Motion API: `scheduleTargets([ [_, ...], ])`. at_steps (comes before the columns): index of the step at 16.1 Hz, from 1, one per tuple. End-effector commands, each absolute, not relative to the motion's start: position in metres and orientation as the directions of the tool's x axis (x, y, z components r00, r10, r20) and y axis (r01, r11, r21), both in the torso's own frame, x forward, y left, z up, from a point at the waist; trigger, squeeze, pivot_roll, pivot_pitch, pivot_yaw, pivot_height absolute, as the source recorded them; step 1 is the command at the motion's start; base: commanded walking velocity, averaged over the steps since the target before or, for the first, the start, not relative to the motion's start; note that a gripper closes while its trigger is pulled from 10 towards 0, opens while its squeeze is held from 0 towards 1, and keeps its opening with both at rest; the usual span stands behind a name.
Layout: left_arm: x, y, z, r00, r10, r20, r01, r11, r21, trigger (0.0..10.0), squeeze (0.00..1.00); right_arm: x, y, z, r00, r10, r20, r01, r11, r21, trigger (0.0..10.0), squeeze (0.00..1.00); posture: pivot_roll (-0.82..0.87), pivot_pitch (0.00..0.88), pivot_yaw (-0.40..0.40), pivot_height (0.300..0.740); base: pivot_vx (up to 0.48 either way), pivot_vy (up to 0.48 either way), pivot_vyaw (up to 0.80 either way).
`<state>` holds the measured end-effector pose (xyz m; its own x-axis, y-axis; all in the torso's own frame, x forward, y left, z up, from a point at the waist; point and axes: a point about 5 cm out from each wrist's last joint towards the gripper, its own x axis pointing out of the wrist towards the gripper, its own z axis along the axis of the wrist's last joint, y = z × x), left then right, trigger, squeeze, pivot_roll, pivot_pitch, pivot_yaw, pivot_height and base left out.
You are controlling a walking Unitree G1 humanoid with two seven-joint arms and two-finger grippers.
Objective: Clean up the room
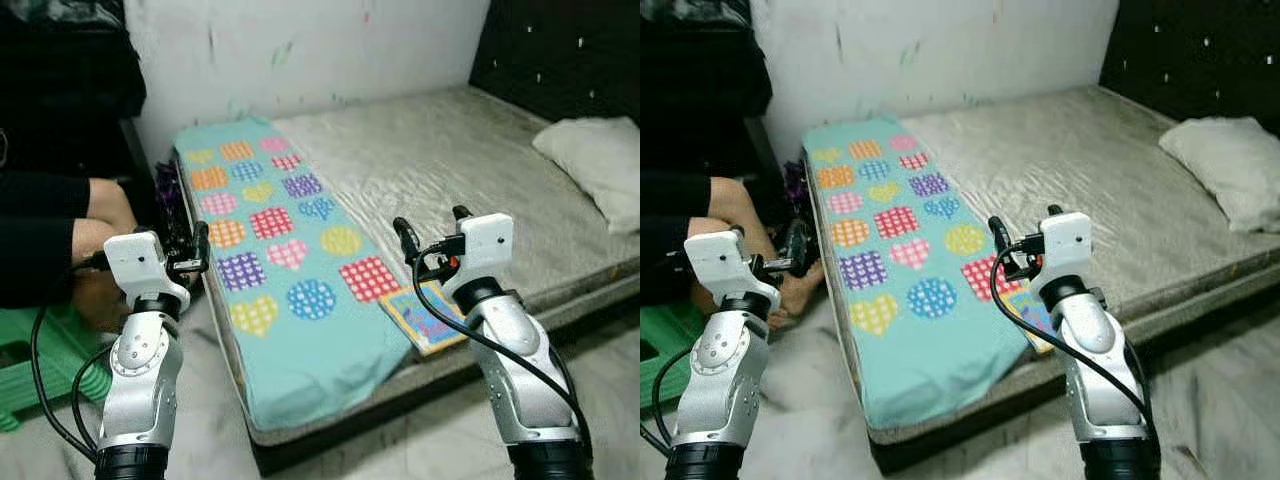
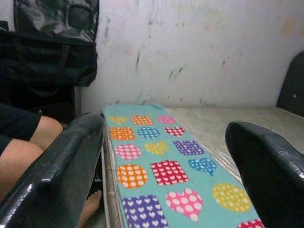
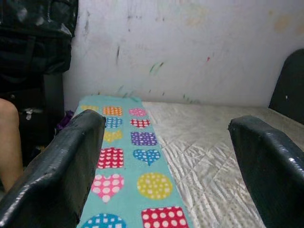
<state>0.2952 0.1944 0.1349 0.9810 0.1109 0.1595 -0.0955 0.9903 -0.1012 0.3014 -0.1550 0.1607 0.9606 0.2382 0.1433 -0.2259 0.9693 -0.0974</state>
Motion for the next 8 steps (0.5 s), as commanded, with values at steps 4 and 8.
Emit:
scheduleTargets([
  [4, 0.2973, 0.1954, 0.1423, 0.977, 0.101, 0.187, -0.084, 0.992, -0.096, 10.0, 0.0, 0.3023, -0.1492, 0.1646, 0.953, 0.256, 0.165, -0.243, 0.966, -0.094, 10.0, 0.0, -0.13, 0.0, 0.003, 0.74, 0.375, 0.0, 0.0],
  [8, 0.2962, 0.1977, 0.1414, 0.974, 0.133, 0.183, -0.116, 0.988, -0.097, 10.0, 0.0, 0.3009, -0.1489, 0.1625, 0.952, 0.259, 0.161, -0.246, 0.965, -0.095, 10.0, 0.0, -0.13, 0.0, 0.0, 0.74, 0.187, 0.0, 0.0],
])
